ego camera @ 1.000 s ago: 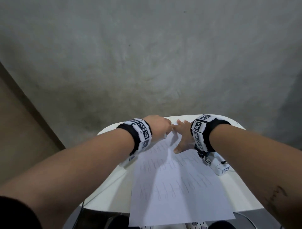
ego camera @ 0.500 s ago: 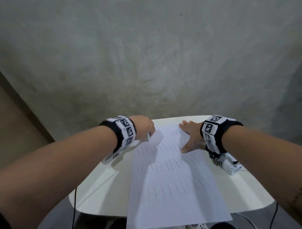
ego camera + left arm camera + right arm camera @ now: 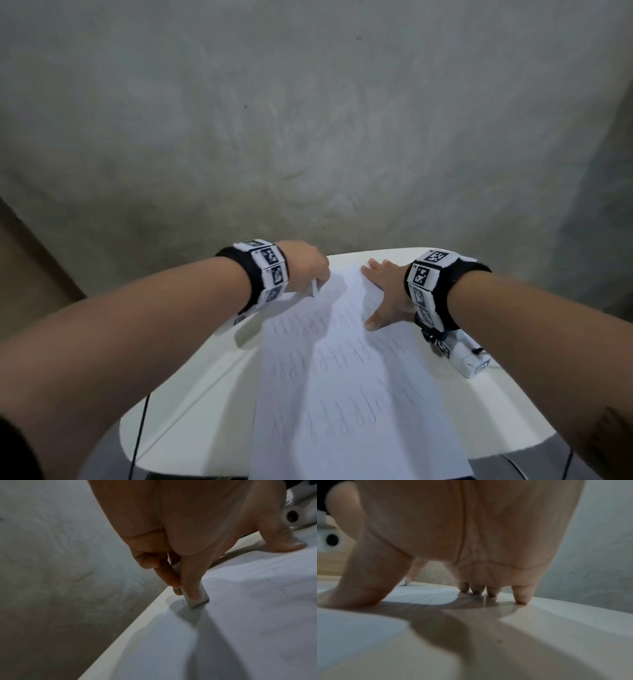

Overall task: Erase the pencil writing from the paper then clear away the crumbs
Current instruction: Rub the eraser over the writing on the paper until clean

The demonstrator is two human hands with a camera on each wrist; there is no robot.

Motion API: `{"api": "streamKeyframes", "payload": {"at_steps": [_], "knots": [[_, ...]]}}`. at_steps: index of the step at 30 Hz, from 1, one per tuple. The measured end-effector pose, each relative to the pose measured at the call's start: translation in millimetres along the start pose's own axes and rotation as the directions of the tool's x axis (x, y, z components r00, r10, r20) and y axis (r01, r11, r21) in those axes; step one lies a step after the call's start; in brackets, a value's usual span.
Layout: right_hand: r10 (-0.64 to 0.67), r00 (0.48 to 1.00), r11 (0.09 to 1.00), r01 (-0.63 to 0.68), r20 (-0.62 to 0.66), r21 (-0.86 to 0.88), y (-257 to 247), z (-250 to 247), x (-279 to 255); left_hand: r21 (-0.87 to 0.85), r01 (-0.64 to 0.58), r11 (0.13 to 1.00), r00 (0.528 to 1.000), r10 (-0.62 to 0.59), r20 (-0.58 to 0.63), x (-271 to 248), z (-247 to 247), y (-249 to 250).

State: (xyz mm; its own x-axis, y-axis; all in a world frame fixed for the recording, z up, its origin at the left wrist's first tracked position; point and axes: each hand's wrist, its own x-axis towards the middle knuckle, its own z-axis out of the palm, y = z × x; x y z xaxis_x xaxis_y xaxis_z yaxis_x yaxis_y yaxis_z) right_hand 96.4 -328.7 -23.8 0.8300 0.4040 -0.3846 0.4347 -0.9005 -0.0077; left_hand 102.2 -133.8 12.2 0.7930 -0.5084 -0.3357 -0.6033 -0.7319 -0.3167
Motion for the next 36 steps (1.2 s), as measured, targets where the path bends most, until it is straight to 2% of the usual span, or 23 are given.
{"api": "streamKeyframes", "payload": {"at_steps": [4, 6, 10, 13, 16, 18, 19, 22, 24, 27, 29, 31, 36], "knots": [[-0.022, 0.998, 1.000, 0.022, -0.056, 0.006, -2, -4, -2, -0.054, 0.037, 0.998, 0.991, -0.043, -0.128, 23, -17, 17], [-0.028, 0.998, 1.000, 0.027, -0.051, -0.007, -3, -5, -1, -0.063, 0.023, 0.998, 0.988, -0.033, -0.152, 21, -12, 17], [-0.014, 1.000, 1.000, 0.014, 0.022, -0.009, 0, 1, 7, -0.062, 0.026, 0.998, 0.998, -0.029, -0.054, 0, 3, 2], [-0.017, 0.999, 1.000, 0.018, 0.039, -0.014, -1, -1, 7, -0.047, 0.063, 0.997, 0.998, -0.063, 0.007, 5, -6, 1], [-0.025, 0.999, 1.000, 0.025, 0.029, -0.014, -1, -1, 7, -0.080, 0.092, 0.993, 0.993, -0.097, -0.061, 15, -12, 14], [-0.026, 0.999, 1.000, 0.026, 0.026, -0.013, -1, -1, 5, -0.079, 0.060, 0.995, 0.992, -0.068, -0.103, 11, -7, 14], [-0.025, 0.999, 1.000, 0.025, 0.027, -0.013, -2, -1, 4, -0.066, 0.053, 0.996, 0.995, -0.059, -0.084, 6, -2, 9], [-0.026, 1.000, 1.000, 0.026, 0.013, -0.009, -2, 0, 2, -0.013, 0.102, 0.995, 0.992, -0.100, 0.075, -10, 2, -5], [-0.025, 1.000, 1.000, 0.025, 0.010, -0.012, -2, 0, 3, -0.020, 0.126, 0.992, 0.987, -0.124, 0.099, -8, -4, -2], [-0.021, 1.000, 1.000, 0.020, 0.016, 0.007, -2, 0, 6, -0.018, 0.068, 0.998, 0.993, -0.069, -0.092, 5, -15, 24], [-0.017, 1.000, 1.000, 0.016, 0.023, 0.012, -2, 0, 7, -0.031, 0.028, 0.999, 0.990, -0.032, -0.140, 8, -13, 31], [-0.010, 1.000, 1.000, 0.010, 0.024, 0.005, -2, 1, 7, -0.049, 0.024, 0.999, 0.993, -0.029, -0.115, 2, -5, 26], [-0.002, 0.999, 1.000, 0.002, 0.041, -0.006, -3, -1, 7, 0.027, 0.040, 0.999, 0.995, -0.042, 0.094, -13, -5, 9]]}}
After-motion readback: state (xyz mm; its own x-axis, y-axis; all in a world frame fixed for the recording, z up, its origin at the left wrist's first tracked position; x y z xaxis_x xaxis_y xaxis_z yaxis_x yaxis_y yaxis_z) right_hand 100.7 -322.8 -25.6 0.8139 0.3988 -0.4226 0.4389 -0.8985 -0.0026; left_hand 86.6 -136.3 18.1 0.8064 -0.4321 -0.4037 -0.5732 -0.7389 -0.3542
